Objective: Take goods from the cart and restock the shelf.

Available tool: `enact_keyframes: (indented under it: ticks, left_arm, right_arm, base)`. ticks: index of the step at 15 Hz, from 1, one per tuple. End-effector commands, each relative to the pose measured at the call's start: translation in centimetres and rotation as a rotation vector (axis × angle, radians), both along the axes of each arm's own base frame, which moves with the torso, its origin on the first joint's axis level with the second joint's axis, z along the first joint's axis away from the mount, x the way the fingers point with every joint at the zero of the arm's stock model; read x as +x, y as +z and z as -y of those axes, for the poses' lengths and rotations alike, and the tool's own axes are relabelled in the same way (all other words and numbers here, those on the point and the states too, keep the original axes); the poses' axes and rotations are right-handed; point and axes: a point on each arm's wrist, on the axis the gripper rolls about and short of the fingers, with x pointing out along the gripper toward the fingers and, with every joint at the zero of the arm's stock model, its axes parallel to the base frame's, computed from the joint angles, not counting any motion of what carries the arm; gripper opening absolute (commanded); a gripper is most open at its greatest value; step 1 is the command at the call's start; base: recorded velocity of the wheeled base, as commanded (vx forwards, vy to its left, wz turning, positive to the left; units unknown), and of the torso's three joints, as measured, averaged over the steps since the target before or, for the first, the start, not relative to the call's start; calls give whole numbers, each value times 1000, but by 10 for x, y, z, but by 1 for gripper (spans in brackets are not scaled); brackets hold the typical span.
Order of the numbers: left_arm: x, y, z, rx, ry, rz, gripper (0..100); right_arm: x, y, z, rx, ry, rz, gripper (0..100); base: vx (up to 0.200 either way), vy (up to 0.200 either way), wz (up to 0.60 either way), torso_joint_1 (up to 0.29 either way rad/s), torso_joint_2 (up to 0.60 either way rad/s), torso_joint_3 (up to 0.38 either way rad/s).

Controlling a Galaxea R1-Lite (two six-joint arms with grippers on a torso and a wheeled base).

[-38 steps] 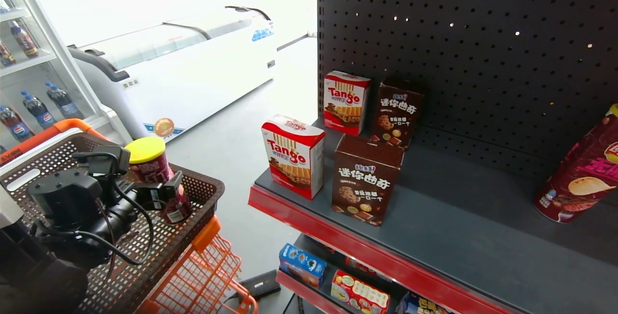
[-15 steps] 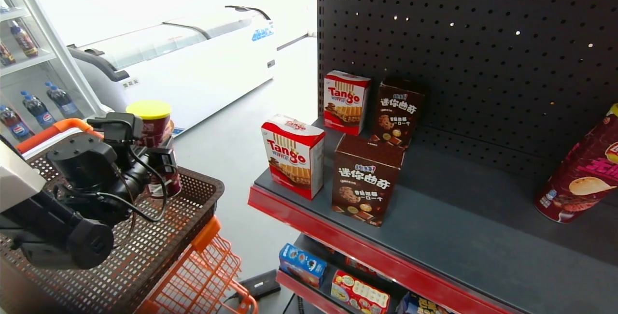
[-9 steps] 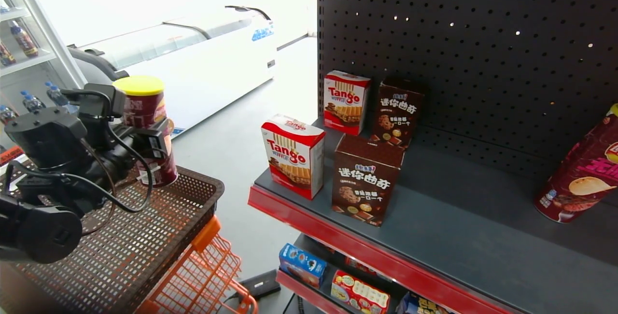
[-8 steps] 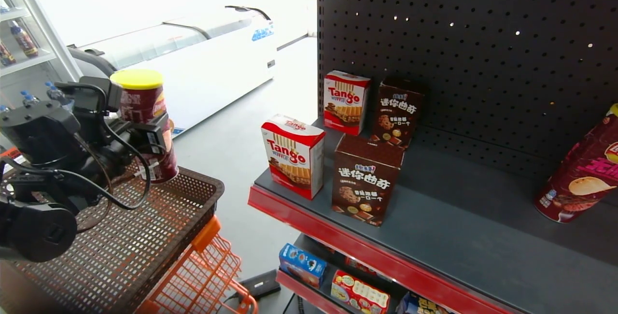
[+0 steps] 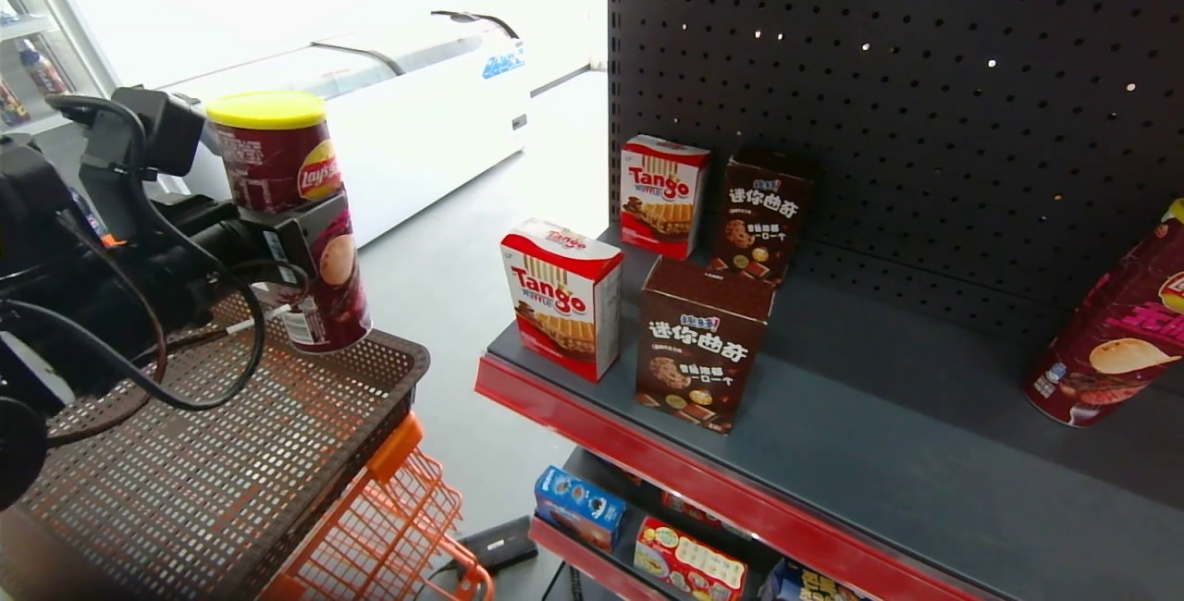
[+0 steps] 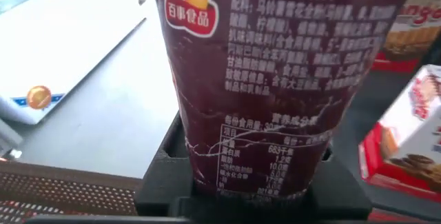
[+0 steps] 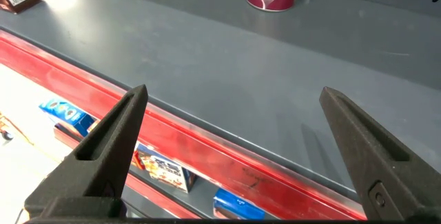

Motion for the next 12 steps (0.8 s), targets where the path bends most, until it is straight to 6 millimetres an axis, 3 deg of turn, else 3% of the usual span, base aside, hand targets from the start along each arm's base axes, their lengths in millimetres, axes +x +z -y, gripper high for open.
enact_keyframes:
  ticks: [1,7,10,12]
  left_arm:
    - [-25,17,12,-2,-76,47,0]
    - [-63,12,26,15,-308,-59,0]
    - [-66,10,27,21,-326,-69,0]
    - [-61,22,28,18,-349,-31,0]
  right_arm:
    - [0,0,0,0,0,1,100]
    - [0,0,0,0,0,1,100]
    - [0,0,0,0,0,1,100]
    - [0,0,0,0,0,1,100]
  base:
    - [0,0,0,0,0,0]
    - [0,0,0,0,0,0]
    - [0,0,0,0,0,0]
    - [0,0,0,0,0,0]
